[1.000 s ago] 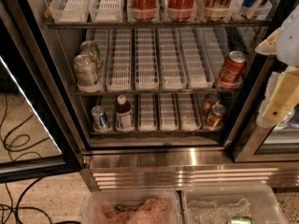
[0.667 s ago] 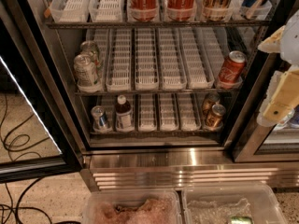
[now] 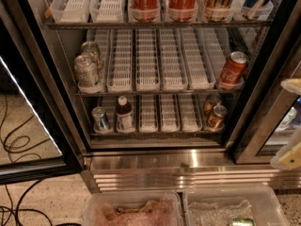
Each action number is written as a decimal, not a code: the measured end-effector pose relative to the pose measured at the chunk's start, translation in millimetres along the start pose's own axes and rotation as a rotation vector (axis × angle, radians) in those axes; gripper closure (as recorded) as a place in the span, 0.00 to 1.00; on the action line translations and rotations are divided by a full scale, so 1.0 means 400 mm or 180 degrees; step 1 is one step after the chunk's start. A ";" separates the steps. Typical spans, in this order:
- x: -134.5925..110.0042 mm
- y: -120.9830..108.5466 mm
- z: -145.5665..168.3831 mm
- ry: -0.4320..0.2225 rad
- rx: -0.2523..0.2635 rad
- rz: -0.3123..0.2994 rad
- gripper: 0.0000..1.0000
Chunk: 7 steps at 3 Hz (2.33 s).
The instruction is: Pick orange can from top shelf of fridge
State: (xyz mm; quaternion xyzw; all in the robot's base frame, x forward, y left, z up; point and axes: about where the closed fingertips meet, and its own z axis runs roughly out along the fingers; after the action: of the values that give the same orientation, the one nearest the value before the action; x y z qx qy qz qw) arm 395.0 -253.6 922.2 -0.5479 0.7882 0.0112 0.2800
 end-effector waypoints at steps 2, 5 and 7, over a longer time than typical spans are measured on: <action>0.047 -0.034 -0.002 -0.0300 0.0284 0.0142 0.00; -0.007 0.077 0.118 -0.1109 0.0671 0.1223 0.00; -0.020 0.063 0.119 -0.1297 0.0848 0.1440 0.00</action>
Offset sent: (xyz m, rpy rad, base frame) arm 0.0086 -0.0220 -0.0111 0.0902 -0.0914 -0.0746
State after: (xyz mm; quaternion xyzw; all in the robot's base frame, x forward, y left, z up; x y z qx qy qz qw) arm 395.7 -221.4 878.3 -0.3040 0.8123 0.0791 0.4915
